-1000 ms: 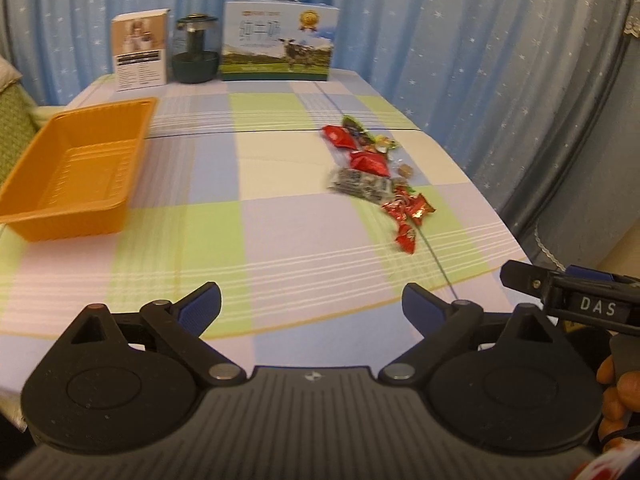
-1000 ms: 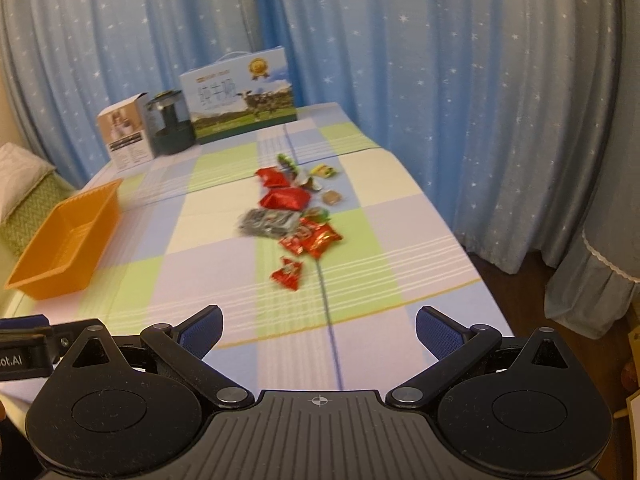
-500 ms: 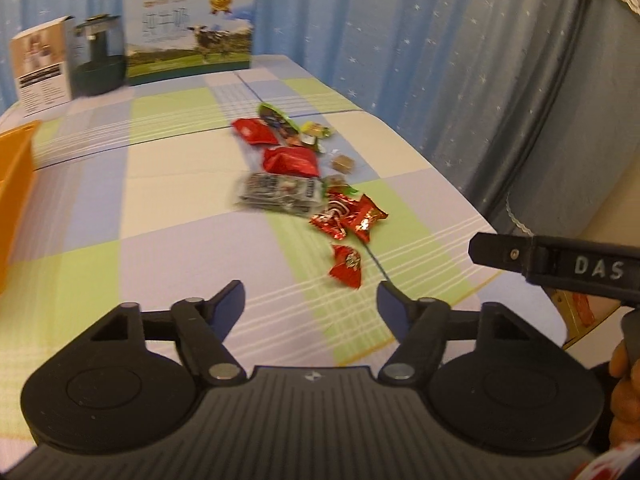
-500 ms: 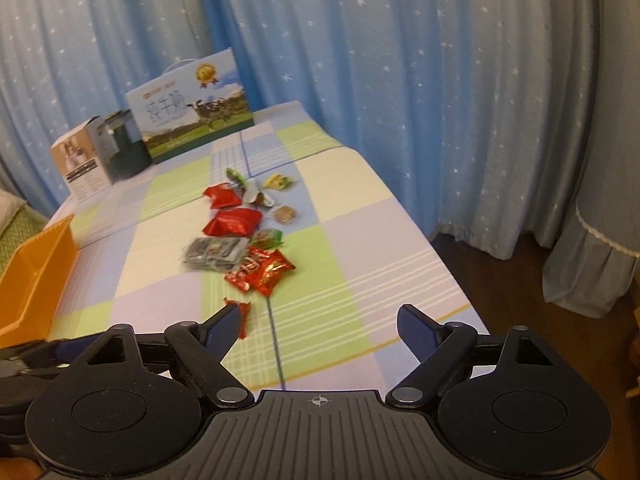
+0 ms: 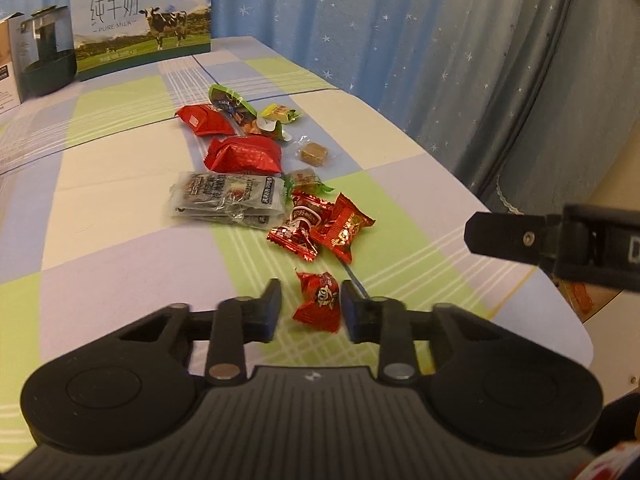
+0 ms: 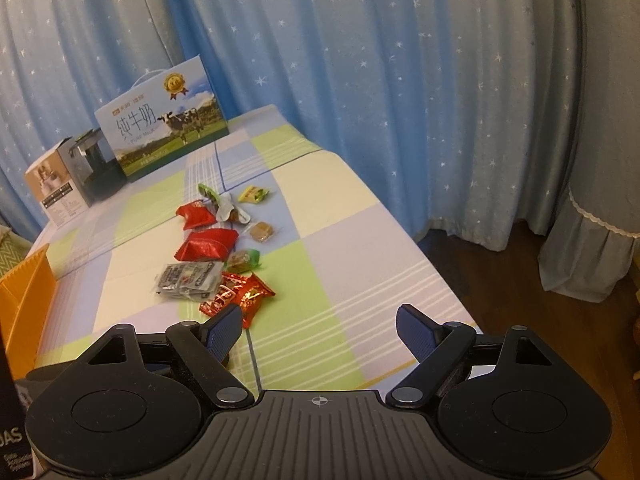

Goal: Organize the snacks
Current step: 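Reach the left tool to a red candy and close on it while the right tool grasps a red-wrapped candy, then carry both candies to the orange tray and open the left tool, then open the right tool over the orange tray and withdraw both tools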

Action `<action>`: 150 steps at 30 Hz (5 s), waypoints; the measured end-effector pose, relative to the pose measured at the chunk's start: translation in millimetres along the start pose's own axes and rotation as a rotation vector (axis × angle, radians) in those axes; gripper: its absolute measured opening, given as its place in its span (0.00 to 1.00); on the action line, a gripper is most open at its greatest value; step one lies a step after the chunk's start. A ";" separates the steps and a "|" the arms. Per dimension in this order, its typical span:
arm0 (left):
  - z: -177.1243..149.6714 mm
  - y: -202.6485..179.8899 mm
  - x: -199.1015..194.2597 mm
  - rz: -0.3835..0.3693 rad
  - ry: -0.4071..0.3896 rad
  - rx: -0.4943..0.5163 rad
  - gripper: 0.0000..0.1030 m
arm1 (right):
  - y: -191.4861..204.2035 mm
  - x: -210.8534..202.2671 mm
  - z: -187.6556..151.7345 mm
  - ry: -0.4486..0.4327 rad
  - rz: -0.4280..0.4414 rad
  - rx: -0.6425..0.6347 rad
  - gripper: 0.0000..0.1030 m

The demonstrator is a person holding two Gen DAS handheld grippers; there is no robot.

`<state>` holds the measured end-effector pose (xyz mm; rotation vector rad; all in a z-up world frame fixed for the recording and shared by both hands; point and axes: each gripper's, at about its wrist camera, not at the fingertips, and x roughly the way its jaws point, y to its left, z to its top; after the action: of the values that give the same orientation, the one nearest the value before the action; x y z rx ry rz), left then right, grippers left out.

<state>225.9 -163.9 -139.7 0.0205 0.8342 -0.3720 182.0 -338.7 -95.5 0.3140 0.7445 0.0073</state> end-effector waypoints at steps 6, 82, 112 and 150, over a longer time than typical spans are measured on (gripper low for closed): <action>-7.3 25.2 -17.2 0.038 -0.010 -0.021 0.15 | 15.1 20.5 1.7 0.024 0.015 -0.070 0.82; -43.8 339.4 -211.9 0.453 -0.213 -0.334 0.17 | 381.0 80.2 -33.9 0.066 0.629 -0.556 0.20; -49.7 350.5 -212.9 0.455 -0.204 -0.384 0.41 | 386.0 95.5 -32.6 0.098 0.668 -0.502 0.37; -27.8 241.3 -224.1 0.316 -0.278 -0.270 0.66 | 254.6 13.2 -5.2 -0.078 0.394 -0.339 0.54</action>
<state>148.7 136.7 -26.3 -0.1463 0.5870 0.0385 214.8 -93.0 -35.7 0.1312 0.5818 0.4868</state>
